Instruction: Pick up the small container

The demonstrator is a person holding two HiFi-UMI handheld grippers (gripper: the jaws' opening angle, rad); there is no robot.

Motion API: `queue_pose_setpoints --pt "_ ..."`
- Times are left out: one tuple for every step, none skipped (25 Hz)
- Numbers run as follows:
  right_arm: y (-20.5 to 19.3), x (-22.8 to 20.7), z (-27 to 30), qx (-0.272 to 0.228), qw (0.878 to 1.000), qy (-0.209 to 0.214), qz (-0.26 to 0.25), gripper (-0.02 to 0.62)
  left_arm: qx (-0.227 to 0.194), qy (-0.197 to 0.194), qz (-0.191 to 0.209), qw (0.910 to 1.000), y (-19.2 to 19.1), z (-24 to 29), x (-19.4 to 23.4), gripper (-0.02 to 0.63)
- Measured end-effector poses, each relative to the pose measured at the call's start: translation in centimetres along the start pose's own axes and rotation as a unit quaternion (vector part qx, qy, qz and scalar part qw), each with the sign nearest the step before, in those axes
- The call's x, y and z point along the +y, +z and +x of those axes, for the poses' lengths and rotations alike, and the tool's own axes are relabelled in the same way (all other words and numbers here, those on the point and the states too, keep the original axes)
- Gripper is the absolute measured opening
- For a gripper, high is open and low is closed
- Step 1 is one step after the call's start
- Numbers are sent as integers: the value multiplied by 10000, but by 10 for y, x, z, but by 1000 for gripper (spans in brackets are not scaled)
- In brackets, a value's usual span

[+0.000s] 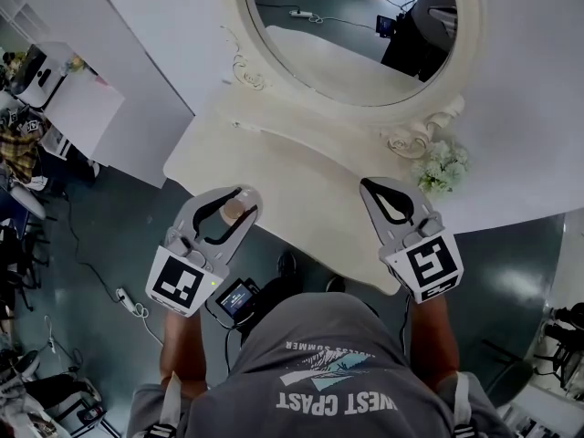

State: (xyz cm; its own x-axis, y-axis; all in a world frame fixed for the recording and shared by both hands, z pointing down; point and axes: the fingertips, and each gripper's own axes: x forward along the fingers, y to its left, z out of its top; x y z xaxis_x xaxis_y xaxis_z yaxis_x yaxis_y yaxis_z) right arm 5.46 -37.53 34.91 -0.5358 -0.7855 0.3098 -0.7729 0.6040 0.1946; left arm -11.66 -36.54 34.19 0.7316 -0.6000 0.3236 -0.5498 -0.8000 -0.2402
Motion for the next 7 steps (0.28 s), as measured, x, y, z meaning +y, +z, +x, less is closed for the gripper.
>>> queue_pose_setpoints --pt "0 1 0 0 10000 -9 11 -2 4 -13 7 10000 -1 0 0 132" --pt "-1 1 -1 4 10000 -16 15 -2 9 -23 8 10000 -2 0 -1 132" --pt "-2 2 -1 22 10000 -19 7 -2 14 -31 8 10000 -2 0 -1 132" --pt "-3 2 -1 45 10000 -20 -4 -2 19 -37 6 10000 -3 0 -1 132" --pt "-3 3 -1 61 10000 -21 -11 -2 22 -43 3 10000 -4 0 -1 132" --pt "-4 4 -1 72 10000 -23 -14 -2 26 -49 -3 10000 -5 -1 -1 132" --pt "-4 5 -1 83 10000 -24 -18 -2 30 -55 -9 10000 -6 -1 -1 132"
